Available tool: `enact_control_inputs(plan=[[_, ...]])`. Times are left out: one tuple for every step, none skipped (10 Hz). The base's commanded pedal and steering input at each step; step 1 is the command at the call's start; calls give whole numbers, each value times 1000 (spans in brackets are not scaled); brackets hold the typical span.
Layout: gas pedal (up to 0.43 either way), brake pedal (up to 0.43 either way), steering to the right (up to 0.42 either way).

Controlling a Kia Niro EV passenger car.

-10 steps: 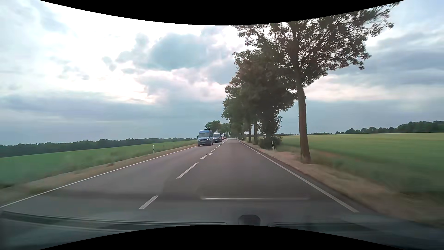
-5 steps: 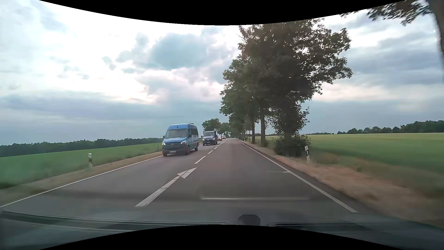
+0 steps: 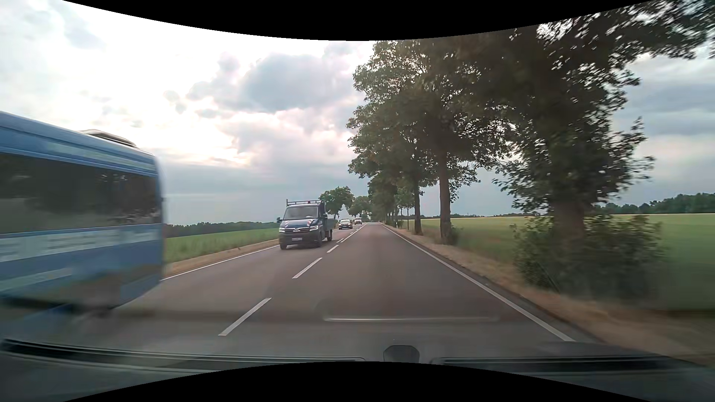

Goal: Follow the waypoints while adhering to traffic rules and regulations

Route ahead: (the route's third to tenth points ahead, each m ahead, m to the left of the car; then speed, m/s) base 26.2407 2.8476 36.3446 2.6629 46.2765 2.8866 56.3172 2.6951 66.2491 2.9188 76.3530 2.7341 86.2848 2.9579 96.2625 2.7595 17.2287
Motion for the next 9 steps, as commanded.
enact_control_inputs(plan=[[189, 0, -3], [189, 0, -4], [189, 0, -5], [189, 0, -5], [189, 0, -5], [189, 0, -5], [189, 0, -5], [189, 0, -5], [189, 0, -4]])
